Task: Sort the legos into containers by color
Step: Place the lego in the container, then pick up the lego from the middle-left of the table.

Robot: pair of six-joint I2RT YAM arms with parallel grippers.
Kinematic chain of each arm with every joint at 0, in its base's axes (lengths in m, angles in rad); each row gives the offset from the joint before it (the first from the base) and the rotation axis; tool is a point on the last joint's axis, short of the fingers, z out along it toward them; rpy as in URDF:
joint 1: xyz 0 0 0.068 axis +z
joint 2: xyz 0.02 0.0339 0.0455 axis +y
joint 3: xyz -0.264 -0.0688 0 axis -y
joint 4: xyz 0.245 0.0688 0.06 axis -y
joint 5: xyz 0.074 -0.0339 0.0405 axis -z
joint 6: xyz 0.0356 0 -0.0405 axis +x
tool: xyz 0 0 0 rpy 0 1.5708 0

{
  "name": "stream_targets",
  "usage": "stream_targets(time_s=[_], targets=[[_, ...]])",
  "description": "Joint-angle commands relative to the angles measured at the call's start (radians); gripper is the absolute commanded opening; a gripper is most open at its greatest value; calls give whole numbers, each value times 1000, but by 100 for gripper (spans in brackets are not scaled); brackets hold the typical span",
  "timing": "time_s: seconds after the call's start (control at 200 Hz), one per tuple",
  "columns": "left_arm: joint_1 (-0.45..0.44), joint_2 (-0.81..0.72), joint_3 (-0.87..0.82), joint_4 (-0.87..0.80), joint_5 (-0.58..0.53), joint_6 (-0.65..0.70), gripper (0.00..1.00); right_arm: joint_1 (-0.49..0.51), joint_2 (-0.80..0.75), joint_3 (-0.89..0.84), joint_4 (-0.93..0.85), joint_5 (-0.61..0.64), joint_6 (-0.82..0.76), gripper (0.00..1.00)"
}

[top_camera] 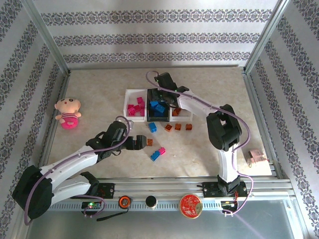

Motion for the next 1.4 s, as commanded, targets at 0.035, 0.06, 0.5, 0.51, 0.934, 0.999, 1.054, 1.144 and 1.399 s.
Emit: stream_targets(time_s=[0.035,0.06,0.5,0.51,0.934,0.999,1.054,1.144,1.399], targets=[[-44,38,40,-44,29,70,100,6,-121,-101,58,30,13,64],[-52,43,45,-48,27,77,99,10,-143,-131,70,31,14,64],[-275,234,118,-82,-59,179,88,44,-498,-696,282,-3,110,65],[-278,239,120,-82,-63,182,88,44,-504,-703,284,-2,113,65],[-372,426,215,-80,-125,213,62,40,-690,-852,284,19,124,66],[-376,434,214,-72,-122,208,57,39,-703,-864,281,25,128,66],[-379,438,212,-65,-114,204,52,38,-710,-873,281,27,132,66],[-380,437,206,-65,-108,193,44,34,-719,-885,281,32,135,66],[-379,354,170,-75,-137,161,23,27,-738,-902,280,30,137,66]])
